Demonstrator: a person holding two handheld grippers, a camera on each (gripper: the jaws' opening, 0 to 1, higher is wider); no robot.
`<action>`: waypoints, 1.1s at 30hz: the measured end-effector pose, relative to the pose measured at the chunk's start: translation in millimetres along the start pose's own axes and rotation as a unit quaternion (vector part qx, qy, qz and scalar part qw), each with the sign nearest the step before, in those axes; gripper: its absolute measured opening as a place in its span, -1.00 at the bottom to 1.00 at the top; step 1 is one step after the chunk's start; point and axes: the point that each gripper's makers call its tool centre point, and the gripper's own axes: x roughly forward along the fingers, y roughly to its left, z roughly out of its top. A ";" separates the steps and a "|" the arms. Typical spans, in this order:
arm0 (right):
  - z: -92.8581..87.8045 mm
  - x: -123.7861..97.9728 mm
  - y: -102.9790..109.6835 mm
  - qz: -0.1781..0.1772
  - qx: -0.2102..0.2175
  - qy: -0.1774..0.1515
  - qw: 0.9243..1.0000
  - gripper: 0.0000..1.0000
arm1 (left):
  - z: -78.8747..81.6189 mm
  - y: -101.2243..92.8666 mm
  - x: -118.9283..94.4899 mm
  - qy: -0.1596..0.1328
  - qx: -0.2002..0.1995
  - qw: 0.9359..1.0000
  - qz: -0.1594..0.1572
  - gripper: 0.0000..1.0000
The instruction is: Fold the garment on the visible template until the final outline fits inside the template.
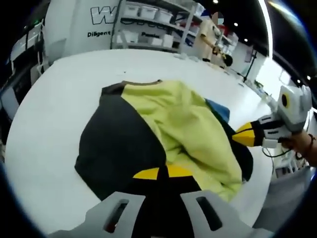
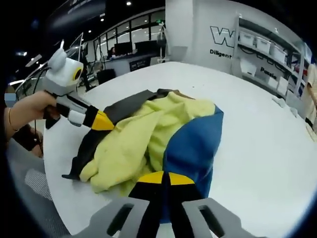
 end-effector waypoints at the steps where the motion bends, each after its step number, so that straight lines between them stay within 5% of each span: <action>1: 2.4 -2.5 -2.8 -0.002 0.001 -0.005 1.000 -1.00 | 2.6 0.3 -2.5 -0.005 0.002 1.000 -0.002 -0.96; 23: 29.1 -24.4 -93.3 -0.077 -0.009 -0.013 0.997 -1.00 | 12.9 18.1 -37.9 -0.024 -0.013 0.999 -0.035 -0.98; 33: 35.7 -23.0 -135.9 -0.105 -0.002 0.006 0.994 -1.00 | 24.3 38.8 -52.6 -0.032 -0.013 0.999 -0.024 -0.98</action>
